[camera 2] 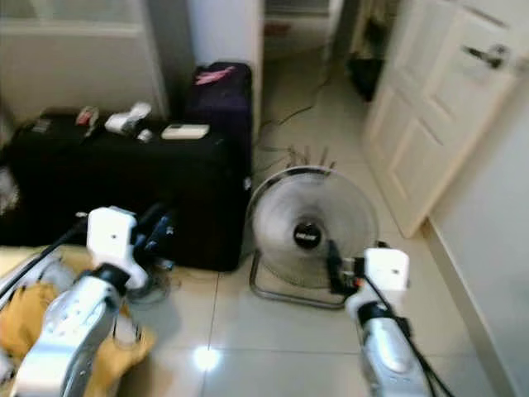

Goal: Clean up the room

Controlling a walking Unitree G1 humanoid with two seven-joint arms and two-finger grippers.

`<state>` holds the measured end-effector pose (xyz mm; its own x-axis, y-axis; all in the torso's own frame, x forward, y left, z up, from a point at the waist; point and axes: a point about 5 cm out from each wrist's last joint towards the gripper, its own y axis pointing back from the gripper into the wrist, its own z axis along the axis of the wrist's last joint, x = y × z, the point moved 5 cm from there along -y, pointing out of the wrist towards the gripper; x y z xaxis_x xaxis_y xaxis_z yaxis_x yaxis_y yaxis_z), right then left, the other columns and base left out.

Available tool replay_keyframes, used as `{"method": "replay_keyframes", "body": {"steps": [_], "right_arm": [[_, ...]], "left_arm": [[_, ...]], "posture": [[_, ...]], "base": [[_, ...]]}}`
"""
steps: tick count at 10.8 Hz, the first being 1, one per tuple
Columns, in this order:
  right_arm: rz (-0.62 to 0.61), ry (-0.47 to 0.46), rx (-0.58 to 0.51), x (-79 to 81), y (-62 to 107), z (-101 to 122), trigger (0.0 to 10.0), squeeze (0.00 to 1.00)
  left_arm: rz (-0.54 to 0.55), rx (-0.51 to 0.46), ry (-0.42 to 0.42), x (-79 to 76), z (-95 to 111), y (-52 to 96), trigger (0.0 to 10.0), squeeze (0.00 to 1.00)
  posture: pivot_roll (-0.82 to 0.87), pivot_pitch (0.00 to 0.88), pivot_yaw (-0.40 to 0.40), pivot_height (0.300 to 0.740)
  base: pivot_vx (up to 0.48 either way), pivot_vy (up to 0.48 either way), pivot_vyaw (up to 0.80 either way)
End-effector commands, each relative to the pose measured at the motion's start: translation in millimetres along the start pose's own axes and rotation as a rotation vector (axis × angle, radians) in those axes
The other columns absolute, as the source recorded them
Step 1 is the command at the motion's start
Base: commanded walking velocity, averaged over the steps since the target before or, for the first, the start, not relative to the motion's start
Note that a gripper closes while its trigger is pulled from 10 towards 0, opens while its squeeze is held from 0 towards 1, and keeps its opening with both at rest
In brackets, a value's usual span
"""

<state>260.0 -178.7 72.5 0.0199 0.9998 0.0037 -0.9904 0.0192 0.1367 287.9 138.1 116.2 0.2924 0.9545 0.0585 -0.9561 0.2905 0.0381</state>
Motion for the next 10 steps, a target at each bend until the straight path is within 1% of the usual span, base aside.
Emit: {"method": "replay_keyframes", "body": {"steps": [1, 3, 10], "right_arm": [[0.001, 0.007, -0.013, 1.0, -1.4, 3.5, 10.0, 0.00], [-0.008, 0.023, -0.010, 0.4, -2.3, 2.5, 10.0, 0.00], [-0.008, 0.023, -0.010, 0.4, -2.3, 2.5, 10.0, 0.00]], "left_arm": [[0.017, 0.002, -0.015, 4.0, -0.5, 0.6, 10.0, 0.00], [0.021, -0.003, -0.021, 5.1, 0.4, -0.5, 10.0, 0.00], [0.021, -0.003, -0.021, 5.1, 0.4, -0.5, 10.0, 0.00]], "posture": [[-0.04, 0.000, -0.008, 0.740], [-0.04, 0.000, -0.007, 0.740], [-0.04, 0.000, -0.007, 0.740]], "base": [[0.000, 0.000, 0.00], [0.000, 0.000, 0.00], [0.000, 0.000, 0.00]]}}
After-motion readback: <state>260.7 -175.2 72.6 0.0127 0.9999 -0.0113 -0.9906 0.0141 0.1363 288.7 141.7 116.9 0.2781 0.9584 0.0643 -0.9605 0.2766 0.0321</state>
